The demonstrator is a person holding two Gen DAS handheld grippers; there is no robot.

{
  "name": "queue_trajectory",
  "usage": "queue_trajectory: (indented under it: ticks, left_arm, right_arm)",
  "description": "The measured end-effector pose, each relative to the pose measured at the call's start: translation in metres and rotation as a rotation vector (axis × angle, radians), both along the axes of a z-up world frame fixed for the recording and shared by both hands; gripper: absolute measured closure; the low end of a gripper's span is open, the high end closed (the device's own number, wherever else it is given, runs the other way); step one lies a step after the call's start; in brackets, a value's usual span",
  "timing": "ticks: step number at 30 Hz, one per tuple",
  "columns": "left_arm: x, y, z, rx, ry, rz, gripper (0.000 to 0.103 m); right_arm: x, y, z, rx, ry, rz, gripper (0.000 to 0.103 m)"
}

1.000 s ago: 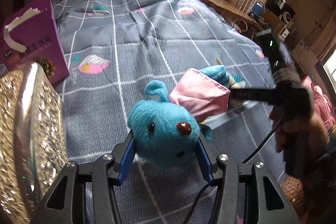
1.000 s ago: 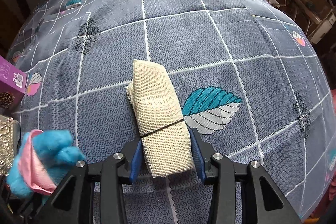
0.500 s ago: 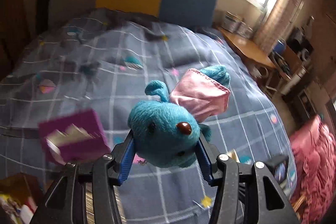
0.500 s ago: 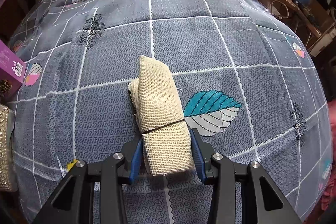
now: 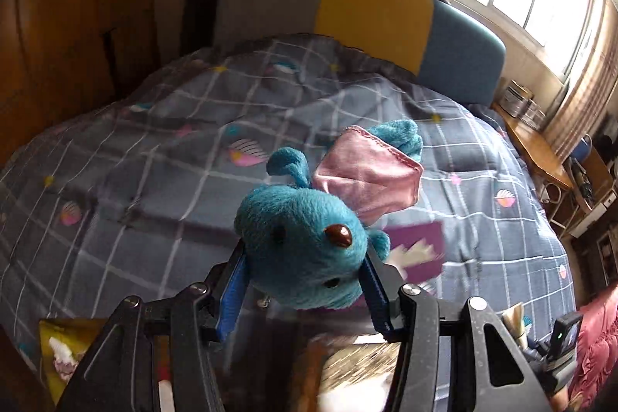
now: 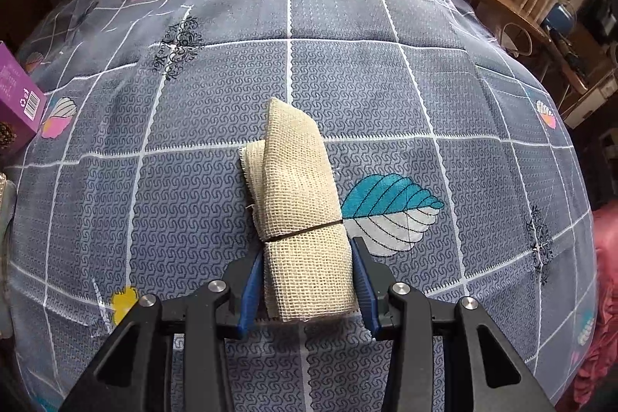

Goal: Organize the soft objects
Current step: 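Lift the blue plush toy and carry it toward the gold tray with left tool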

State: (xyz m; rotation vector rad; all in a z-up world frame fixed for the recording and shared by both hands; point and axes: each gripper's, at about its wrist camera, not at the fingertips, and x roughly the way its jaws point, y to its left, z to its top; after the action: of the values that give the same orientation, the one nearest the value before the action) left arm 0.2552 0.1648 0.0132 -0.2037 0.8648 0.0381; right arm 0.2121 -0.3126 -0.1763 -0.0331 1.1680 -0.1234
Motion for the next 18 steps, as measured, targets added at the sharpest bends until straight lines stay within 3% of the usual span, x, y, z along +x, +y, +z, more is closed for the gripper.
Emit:
queue_trajectory:
  ticks: [9,18]
  left_arm:
    - [-0.091,0.041,-0.015,-0.014,-0.068,0.043,0.049]
    - [-0.16,0.05,-0.025,0.07,-0.126,0.078,0.049]
  right_arm:
    - [-0.011,0.018,0.001,-0.045,-0.027,0.029,0.06]
    - [-0.016,0.006,0.003,-0.045,-0.035,0.04,0.06]
